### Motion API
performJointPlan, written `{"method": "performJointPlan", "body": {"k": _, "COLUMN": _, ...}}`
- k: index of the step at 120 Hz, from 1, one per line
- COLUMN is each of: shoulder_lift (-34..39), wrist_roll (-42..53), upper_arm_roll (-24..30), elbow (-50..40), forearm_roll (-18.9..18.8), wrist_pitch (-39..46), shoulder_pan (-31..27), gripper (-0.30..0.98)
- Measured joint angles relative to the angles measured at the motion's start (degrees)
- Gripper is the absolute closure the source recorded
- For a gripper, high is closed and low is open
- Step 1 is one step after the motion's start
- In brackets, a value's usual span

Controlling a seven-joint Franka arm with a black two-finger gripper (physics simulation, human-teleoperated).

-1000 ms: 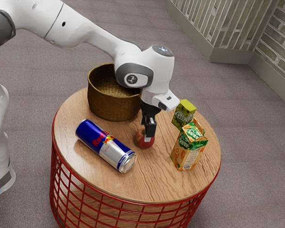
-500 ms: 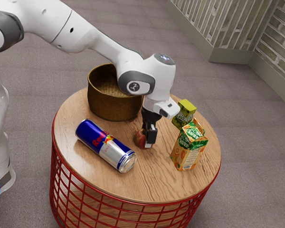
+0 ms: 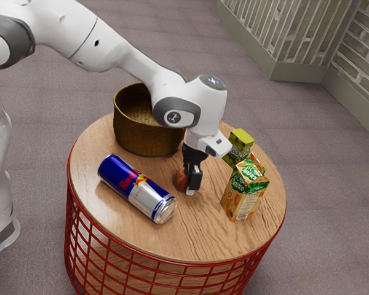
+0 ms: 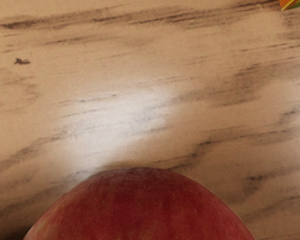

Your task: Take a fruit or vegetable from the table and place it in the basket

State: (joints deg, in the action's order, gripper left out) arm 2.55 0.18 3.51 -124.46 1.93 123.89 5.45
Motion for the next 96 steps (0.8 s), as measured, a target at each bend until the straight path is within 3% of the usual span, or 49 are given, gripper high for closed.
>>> {"method": "performJointPlan", "body": {"k": 14, "shoulder_lift": 0.05, "wrist_roll": -0.09, "upper_arm_roll": 0.0, "elbow": 0.0, "forearm_roll": 0.23, "wrist_pitch": 0.1, "shoulder_pan": -0.01, "gripper": 0.2}}
{"method": "performJointPlan", "body": {"k": 24, "shoulder_lift": 0.39, "wrist_roll": -0.34, "upper_arm_roll": -0.02, "elbow": -0.06, "forearm_roll": 0.2, "wrist_pitch": 0.08, "shoulder_pan": 0.0, "gripper": 0.26}}
{"method": "performJointPlan", "body": {"k": 70, "shoulder_lift": 11.59, "wrist_roll": -1.24, "upper_arm_roll": -0.68, "elbow": 1.12, "forearm_roll": -0.36, "wrist_pitch": -4.14, "shoulder_pan": -0.18, "gripper": 0.3}}
{"method": "performJointPlan", "body": {"k": 96, "shoulder_lift": 13.93, "wrist_roll": -1.37, "upper_arm_roll": -6.05, "elbow": 8.36, "forearm_roll": -2.63, "wrist_pitch": -10.06, "shoulder_pan": -0.61, "gripper": 0.29}}
